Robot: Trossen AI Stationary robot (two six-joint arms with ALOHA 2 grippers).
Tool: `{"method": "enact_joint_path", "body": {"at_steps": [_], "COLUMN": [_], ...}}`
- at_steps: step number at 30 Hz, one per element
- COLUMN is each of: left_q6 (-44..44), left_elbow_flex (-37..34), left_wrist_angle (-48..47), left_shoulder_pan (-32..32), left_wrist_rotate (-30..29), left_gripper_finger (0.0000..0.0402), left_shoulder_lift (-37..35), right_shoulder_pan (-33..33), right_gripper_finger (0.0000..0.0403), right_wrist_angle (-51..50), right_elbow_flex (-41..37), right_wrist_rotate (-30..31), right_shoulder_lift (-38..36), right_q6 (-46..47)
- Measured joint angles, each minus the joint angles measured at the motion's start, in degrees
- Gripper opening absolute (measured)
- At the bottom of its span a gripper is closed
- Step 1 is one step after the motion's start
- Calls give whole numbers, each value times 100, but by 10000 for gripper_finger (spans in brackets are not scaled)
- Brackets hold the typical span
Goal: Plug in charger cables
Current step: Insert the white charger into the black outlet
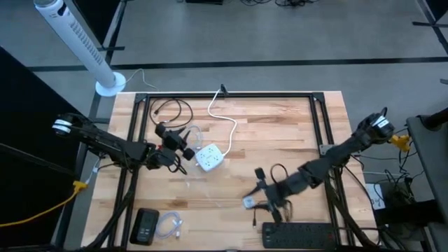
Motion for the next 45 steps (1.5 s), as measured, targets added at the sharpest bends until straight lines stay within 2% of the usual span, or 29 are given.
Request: {"method": "enact_joint_path", "body": {"at_steps": [7, 9, 14, 17, 20, 23, 26, 34, 42, 45], "left_q6": [-325, -400, -358, -118, 123, 286, 346, 391, 394, 399], "left_elbow_flex": [2, 2, 2, 2, 2, 2, 2, 2, 2, 2], "left_wrist_angle": [244, 386, 1096, 1632, 2277, 3016, 3783, 5447, 5640, 5641], "left_shoulder_pan": [-6, -26, -88, -252, -447, -568, -619, -625, -625, -625], "left_wrist_rotate": [-19, 196, 1777, 2393, 2534, 2547, 2549, 2547, 2540, 2674], "left_gripper_finger": [91, 91, 91, 91, 91, 91, 91, 91, 91, 91], "left_shoulder_lift": [-103, -116, 2, 290, 672, 1115, 1587, 2714, 2997, 2997], "right_shoulder_pan": [629, 801, 1450, 1907, 2358, 2707, 2978, 3389, 4013, 4073], "right_gripper_finger": [143, 143, 143, 143, 143, 143, 143, 143, 143, 143], "right_wrist_angle": [-63, -184, -312, -410, -765, -1366, -1891, -1972, -1866, -2030], "right_elbow_flex": [0, 0, -4, -2, -7, -25, -112, -522, -466, -468], "right_wrist_rotate": [118, 328, 1219, 1808, 2710, 3596, 4095, 4345, 4316, 3901], "right_shoulder_lift": [-57, -56, -46, -46, -46, -19, 97, 525, 416, 501], "right_q6": [322, 542, 801, 934, 1283, 2145, 3125, 4811, 5179, 5758]}}
